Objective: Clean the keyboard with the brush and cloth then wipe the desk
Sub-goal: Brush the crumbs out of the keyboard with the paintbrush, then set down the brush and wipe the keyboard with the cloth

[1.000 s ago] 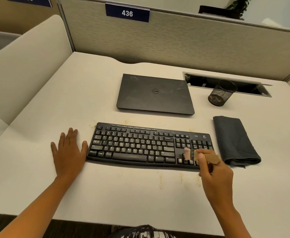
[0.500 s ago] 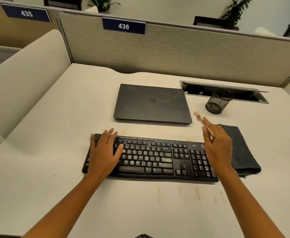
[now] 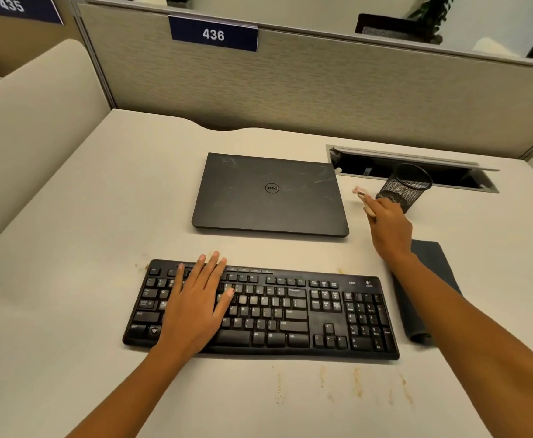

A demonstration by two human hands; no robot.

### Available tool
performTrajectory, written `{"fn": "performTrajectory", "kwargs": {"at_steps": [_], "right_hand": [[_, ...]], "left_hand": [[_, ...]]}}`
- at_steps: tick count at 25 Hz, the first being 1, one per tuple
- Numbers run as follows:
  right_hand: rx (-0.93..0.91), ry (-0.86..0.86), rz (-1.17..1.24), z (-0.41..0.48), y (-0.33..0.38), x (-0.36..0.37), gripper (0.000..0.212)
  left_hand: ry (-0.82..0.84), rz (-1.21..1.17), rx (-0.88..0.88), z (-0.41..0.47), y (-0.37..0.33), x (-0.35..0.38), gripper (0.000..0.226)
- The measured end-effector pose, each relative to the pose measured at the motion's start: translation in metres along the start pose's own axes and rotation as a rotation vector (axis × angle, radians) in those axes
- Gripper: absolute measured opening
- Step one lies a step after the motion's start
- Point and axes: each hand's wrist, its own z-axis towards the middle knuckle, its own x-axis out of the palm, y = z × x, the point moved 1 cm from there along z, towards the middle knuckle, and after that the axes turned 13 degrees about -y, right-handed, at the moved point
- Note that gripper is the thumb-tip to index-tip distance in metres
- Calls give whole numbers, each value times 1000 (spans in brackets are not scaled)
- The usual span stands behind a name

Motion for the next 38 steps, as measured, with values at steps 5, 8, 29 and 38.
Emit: {"fn": "performTrajectory", "kwargs": {"at_steps": [5, 8, 29, 38], "right_hand": [[-48, 85, -23, 12, -11, 24, 42], [-90, 120, -50, 7, -17, 31, 50], [330, 149, -48, -115, -24, -73, 57], [517, 472, -243, -133, -23, -86, 64]], "left_hand": [[-9, 32, 9, 0, 0, 2, 66], [-13, 37, 13, -1, 0, 2, 64], [-31, 18, 3, -1, 1, 4, 67], [-24, -22, -7, -1, 0, 1, 75]]}}
